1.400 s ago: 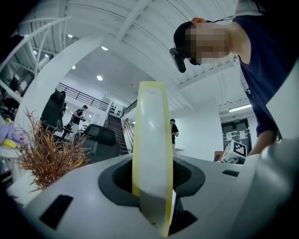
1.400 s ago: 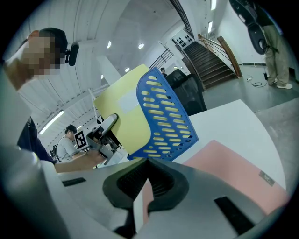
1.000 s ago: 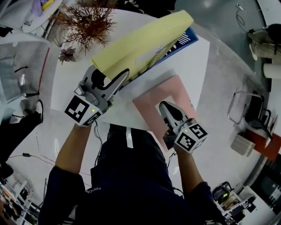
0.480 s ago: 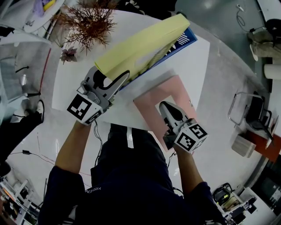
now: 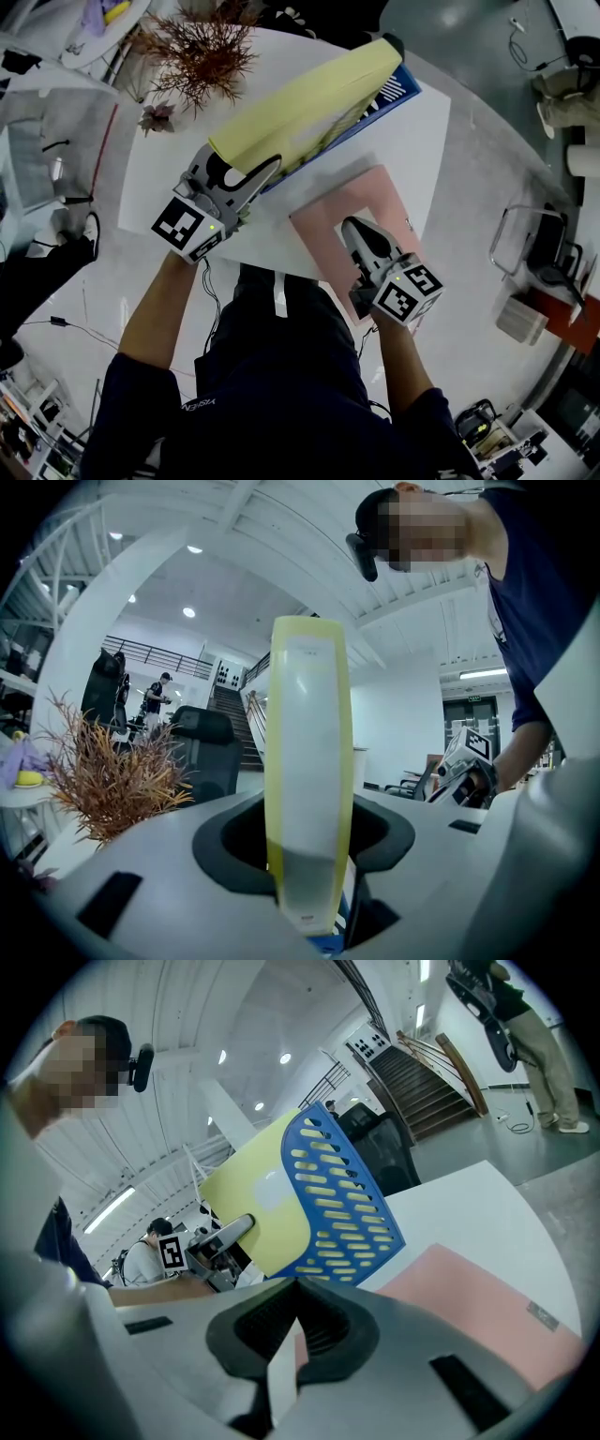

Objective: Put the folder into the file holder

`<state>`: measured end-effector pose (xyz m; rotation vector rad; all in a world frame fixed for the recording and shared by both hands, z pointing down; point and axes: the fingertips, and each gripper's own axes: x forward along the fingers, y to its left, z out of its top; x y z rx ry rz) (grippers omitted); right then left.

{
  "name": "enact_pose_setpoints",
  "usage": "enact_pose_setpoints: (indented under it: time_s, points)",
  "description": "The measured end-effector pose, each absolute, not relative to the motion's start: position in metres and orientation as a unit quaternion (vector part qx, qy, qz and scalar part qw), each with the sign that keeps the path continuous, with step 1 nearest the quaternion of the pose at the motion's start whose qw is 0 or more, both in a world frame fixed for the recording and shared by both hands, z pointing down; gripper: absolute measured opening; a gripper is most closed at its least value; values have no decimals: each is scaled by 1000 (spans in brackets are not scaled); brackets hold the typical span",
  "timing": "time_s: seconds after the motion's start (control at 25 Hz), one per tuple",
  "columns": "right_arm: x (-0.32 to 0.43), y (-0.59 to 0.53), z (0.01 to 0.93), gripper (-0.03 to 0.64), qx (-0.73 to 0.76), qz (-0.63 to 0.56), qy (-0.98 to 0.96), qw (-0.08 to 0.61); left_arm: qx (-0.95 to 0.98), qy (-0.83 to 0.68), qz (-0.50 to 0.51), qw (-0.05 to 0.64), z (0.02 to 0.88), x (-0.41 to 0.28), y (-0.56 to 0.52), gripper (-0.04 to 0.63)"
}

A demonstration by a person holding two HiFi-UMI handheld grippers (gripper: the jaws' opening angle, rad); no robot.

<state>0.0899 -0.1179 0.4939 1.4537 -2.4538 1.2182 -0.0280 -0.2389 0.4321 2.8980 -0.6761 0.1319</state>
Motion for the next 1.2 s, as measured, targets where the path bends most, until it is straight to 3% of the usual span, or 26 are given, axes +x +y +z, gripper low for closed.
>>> enact_pose_setpoints:
  time_s: [0.76,1.2]
  points:
    - [98,-109,469,5,463,366,-807,4,961,-244,69,108,427,-33,-221,278]
    - [100,-103,462,5,457,357,-815,2,953,-275,79,98,417,-46,-207,286]
